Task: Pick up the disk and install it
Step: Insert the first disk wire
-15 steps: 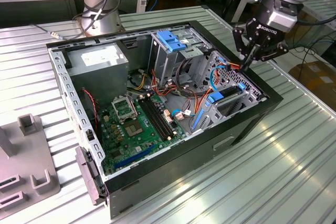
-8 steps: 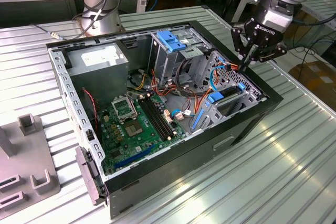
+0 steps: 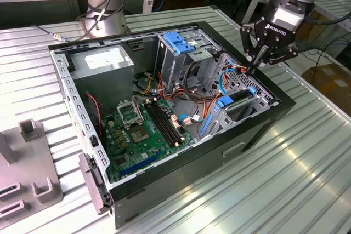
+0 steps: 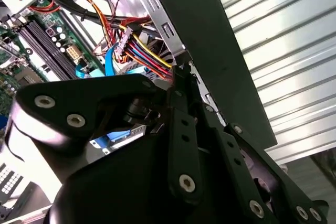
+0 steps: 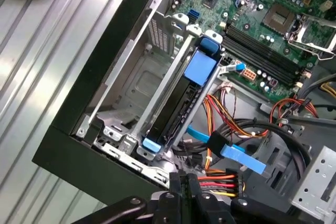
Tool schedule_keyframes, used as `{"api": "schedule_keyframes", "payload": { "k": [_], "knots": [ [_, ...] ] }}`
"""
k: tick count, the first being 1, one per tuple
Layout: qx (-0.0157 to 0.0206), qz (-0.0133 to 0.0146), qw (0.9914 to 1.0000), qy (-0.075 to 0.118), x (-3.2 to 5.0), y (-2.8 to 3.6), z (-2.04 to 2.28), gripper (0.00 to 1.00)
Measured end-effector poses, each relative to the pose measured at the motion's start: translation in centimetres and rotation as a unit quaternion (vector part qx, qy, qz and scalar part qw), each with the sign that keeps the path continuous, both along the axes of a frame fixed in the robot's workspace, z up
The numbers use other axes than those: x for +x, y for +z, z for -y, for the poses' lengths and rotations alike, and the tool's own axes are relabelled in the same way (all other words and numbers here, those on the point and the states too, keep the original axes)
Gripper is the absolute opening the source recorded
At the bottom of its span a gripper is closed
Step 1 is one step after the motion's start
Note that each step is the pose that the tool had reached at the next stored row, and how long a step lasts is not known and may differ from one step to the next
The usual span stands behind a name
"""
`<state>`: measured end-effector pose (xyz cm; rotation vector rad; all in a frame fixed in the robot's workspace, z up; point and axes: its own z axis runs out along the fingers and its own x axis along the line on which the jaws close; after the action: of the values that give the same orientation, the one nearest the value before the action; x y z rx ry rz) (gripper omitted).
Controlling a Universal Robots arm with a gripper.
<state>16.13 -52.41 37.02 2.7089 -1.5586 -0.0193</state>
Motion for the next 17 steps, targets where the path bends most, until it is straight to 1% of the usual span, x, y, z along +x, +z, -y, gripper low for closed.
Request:
{"api": "schedule_keyframes", "payload": {
  "k": [1, 3, 4, 6, 7, 9, 10, 12, 17],
  "knots": [
    [-0.0003, 0.0000, 0.99999, -0.005, -0.04, -0.01, 0.01, 0.16],
    [-0.0007, 0.0000, 0.99969, -0.025, -0.05, 0.00, 0.00, 0.16],
    [-0.0007, 0.0000, 0.99931, -0.037, -0.05, 0.00, 0.00, 0.16],
    [-0.0014, 0.0000, 0.99875, -0.050, -0.05, -0.02, 0.00, 0.16],
    [-0.0019, 0.0000, 0.99816, -0.061, -0.05, -0.03, 0.01, 0.16],
    [-0.0020, 0.0000, 0.99737, -0.072, -0.05, -0.04, 0.00, 0.16],
    [-0.0022, 0.0000, 0.99660, -0.082, -0.05, -0.05, 0.00, 0.16],
    [-0.0022, 0.0000, 0.99543, -0.095, -0.05, -0.06, 0.00, 0.16],
    [-0.0022, -0.0001, 0.99110, -0.133, -0.05, -0.15, 0.00, 0.16]
  ]
}}
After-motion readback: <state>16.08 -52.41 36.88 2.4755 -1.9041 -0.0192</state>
